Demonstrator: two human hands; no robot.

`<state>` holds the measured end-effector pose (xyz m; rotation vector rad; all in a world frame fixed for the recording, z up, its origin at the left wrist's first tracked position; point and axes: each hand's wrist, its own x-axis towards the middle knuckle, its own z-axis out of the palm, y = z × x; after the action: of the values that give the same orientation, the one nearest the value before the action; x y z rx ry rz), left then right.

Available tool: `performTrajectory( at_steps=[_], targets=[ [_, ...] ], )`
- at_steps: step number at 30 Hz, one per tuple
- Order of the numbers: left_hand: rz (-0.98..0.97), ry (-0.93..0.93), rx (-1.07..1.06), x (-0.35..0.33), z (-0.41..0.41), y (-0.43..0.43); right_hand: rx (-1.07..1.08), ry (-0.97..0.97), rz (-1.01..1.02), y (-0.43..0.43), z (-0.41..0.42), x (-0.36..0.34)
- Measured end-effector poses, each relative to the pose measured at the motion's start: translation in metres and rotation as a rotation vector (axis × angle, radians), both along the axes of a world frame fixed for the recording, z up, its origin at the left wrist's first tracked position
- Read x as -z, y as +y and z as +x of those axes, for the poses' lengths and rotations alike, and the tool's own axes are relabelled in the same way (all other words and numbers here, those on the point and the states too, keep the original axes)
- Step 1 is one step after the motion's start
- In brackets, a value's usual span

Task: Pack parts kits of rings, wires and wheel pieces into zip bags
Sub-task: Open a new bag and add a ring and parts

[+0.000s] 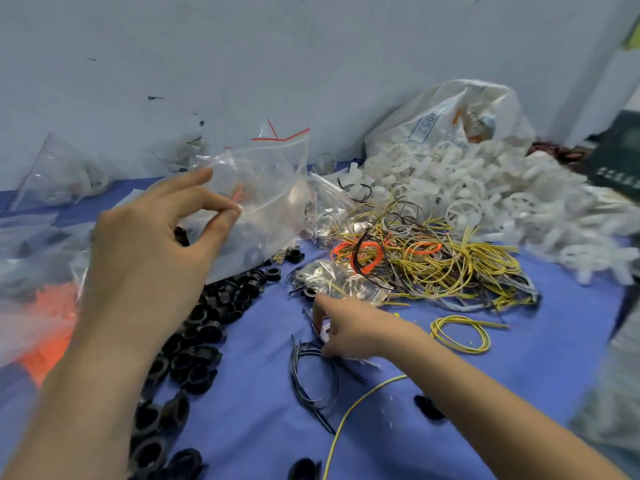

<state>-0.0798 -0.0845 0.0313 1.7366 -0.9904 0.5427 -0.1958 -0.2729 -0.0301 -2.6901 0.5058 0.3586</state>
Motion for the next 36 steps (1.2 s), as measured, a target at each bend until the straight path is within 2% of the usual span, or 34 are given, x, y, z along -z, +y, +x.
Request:
performTrajectory(
  at_steps=[4, 8, 12, 16, 20, 23, 25, 27, 29, 30, 32, 33, 36],
  targets=[
    [0.004, -0.046, 0.015, 0.006, 0.015, 0.001, -0.01, -0.042, 0.061, -0.004, -0.001, 0.0],
    [-0.014, -0.046, 0.014, 0.01, 0.022, 0.001, 0.139, -0.174, 0.339, -0.023, -0.008, -0.016],
    [-0.035, -0.043, 0.028, 0.011, 0.024, -0.001, 0.186, -0.223, 0.557, -0.043, -0.015, -0.019],
    [-0.035, -0.046, 0.049, 0.014, 0.027, -0.004, 0.162, -0.171, 0.56, -0.05, -0.018, -0.014],
    [-0.044, -0.049, 0.094, 0.016, 0.028, -0.005, 0.145, -0.108, 0.82, -0.059, -0.028, -0.026],
    [-0.044, -0.063, 0.088, 0.017, 0.034, -0.004, 0.343, -0.306, 1.0, -0.085, -0.045, -0.056],
    [-0.041, -0.058, 0.078, 0.018, 0.039, -0.004, 0.496, -0.464, 0.835, -0.11, -0.057, -0.08],
    [-0.025, -0.047, 0.066, 0.019, 0.043, -0.005, 0.561, -0.472, 0.425, -0.132, -0.068, -0.1],
    [-0.004, -0.03, 0.066, 0.019, 0.046, -0.006, 0.544, -0.278, 0.0, -0.142, -0.074, -0.104],
    [0.004, -0.021, 0.072, 0.018, 0.045, -0.007, 0.531, -0.12, -0.094, -0.142, -0.077, -0.095],
    [0.006, -0.012, 0.087, 0.018, 0.042, -0.008, 0.527, 0.21, -0.131, -0.13, -0.081, -0.063],
    [0.004, -0.011, 0.091, 0.017, 0.04, -0.007, 0.536, 0.294, -0.125, -0.123, -0.082, -0.045],
    [0.002, 0.016, 0.107, 0.013, 0.034, -0.007, 0.579, 0.175, -0.078, -0.114, -0.076, -0.015]
  ],
)
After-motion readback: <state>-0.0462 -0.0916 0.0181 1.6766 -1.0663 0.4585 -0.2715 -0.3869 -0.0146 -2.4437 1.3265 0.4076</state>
